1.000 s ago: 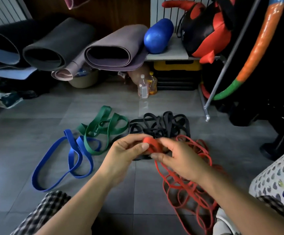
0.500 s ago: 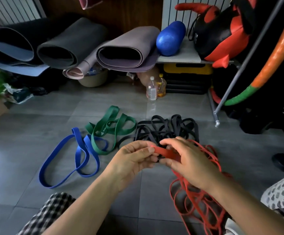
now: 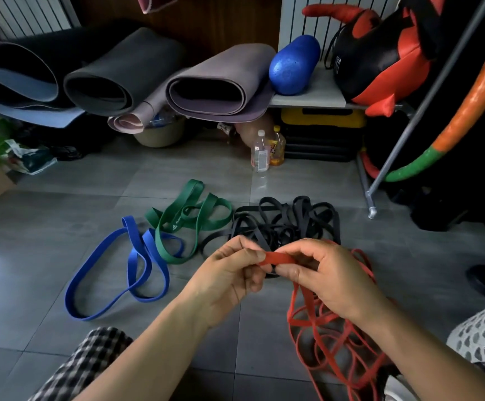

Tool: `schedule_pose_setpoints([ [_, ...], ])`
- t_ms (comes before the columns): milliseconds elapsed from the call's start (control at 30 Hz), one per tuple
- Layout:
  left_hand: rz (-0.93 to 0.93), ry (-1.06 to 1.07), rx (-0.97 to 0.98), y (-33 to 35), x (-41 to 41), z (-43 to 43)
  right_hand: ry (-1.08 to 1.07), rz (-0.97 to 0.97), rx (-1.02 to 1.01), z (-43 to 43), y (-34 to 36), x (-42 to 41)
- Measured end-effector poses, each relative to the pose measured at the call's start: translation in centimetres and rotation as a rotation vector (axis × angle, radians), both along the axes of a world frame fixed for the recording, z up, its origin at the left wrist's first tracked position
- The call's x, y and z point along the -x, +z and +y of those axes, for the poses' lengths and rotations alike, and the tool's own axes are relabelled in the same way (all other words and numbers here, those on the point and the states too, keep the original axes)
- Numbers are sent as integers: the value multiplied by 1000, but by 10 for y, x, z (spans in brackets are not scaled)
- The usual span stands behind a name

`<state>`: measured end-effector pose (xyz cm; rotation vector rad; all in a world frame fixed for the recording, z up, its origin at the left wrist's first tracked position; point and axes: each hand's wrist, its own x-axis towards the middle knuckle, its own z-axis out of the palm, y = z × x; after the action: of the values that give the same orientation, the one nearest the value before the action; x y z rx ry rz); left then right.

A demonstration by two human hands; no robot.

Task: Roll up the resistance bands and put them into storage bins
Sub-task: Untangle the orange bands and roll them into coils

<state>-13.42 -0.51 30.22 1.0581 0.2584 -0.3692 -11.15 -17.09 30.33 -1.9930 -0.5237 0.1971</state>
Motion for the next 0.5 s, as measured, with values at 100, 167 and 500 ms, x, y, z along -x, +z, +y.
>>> schedule_pose_setpoints([
  [100, 17, 15, 92, 0, 1, -1, 1, 88, -91, 1, 4, 1],
  [167, -37, 1, 80, 1, 1, -2, 9, 96, -86, -1, 8, 0],
  [500, -480, -103, -841, -7, 4, 3, 9, -124, 306, -6, 6, 0],
])
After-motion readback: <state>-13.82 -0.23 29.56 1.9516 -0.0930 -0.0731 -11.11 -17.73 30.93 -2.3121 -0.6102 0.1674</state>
